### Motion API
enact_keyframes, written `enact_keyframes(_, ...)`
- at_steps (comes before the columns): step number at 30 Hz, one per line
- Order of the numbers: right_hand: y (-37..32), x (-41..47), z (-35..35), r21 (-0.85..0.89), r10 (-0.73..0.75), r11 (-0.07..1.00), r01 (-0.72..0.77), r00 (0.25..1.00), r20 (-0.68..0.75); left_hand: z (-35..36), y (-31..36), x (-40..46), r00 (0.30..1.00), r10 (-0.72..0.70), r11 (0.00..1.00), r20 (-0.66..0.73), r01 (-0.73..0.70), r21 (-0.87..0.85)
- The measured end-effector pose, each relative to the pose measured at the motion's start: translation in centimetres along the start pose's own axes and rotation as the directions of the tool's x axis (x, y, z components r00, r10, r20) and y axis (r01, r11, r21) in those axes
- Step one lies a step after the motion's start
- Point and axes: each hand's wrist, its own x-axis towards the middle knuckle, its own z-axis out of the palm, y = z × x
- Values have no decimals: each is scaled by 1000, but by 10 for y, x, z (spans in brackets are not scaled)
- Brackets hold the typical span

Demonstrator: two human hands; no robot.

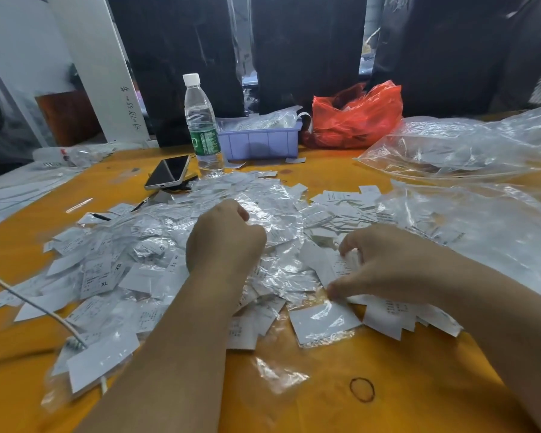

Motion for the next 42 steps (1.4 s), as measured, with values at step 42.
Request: enact_keyframes(42, -7, 4, -9, 932, -15, 339, 128, 991, -130, 2, 30, -27, 963, 160, 752, 218, 24, -659)
